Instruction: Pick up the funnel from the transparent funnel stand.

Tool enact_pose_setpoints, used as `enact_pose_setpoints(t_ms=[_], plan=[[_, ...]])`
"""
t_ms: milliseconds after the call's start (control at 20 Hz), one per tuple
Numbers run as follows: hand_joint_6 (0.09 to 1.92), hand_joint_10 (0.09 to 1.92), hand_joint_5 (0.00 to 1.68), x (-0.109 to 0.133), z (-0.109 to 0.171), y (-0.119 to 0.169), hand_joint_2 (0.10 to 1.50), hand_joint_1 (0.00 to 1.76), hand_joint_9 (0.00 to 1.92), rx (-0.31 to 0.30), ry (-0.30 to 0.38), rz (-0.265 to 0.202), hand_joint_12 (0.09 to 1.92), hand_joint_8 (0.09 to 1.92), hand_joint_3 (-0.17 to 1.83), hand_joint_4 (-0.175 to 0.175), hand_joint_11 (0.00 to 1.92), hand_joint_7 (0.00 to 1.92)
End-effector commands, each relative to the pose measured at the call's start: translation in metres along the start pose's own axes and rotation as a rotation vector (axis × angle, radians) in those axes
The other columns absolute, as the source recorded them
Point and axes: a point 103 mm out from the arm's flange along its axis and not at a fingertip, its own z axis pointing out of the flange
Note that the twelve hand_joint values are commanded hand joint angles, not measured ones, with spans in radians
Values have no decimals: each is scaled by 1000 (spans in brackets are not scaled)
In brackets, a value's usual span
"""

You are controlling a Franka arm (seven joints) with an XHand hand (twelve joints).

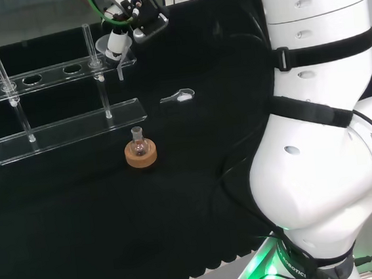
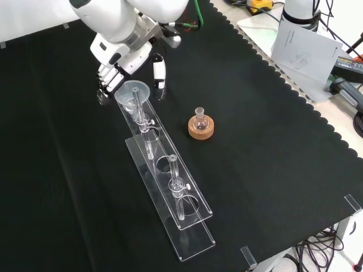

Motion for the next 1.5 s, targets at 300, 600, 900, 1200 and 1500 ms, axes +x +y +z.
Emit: enact_pose_setpoints(t_ms=[300, 600, 900, 1200, 1500], plan=[[87, 758, 192, 1, 1, 4, 754, 625, 364, -28, -25, 11, 1466, 735, 190, -23, 313, 55], [87, 683, 377, 3, -6, -1, 787, 658, 801, -114, -81, 44, 1372, 822, 289, -54, 398, 485], [107, 767, 583, 1, -21, -13, 818, 691, 937, -175, -85, 62, 1312, 949, 369, -63, 447, 658], [213, 785, 662, -3, -42, -43, 818, 694, 985, -234, -60, 81, 1295, 977, 405, -63, 473, 724], [624, 750, 696, -13, -57, -84, 800, 699, 1048, -293, -10, 103, 1286, 932, 459, -43, 503, 843]])
